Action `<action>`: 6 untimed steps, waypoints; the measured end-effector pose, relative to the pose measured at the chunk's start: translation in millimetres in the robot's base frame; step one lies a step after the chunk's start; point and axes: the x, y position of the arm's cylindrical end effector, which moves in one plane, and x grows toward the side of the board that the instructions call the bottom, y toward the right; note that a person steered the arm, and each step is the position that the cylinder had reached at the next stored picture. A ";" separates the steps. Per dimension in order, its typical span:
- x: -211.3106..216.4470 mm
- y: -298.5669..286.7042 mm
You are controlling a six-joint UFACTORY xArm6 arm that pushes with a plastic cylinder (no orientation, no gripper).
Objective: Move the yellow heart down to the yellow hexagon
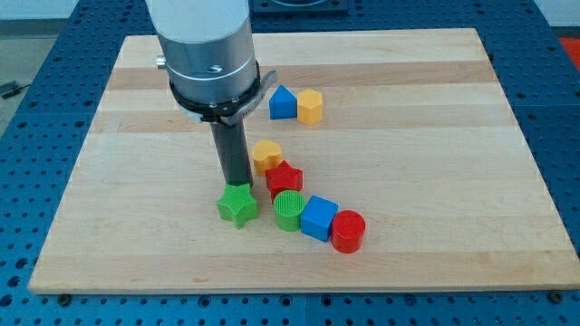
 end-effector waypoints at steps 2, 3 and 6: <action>-52.7 32.8; -85.9 44.7; -76.3 150.3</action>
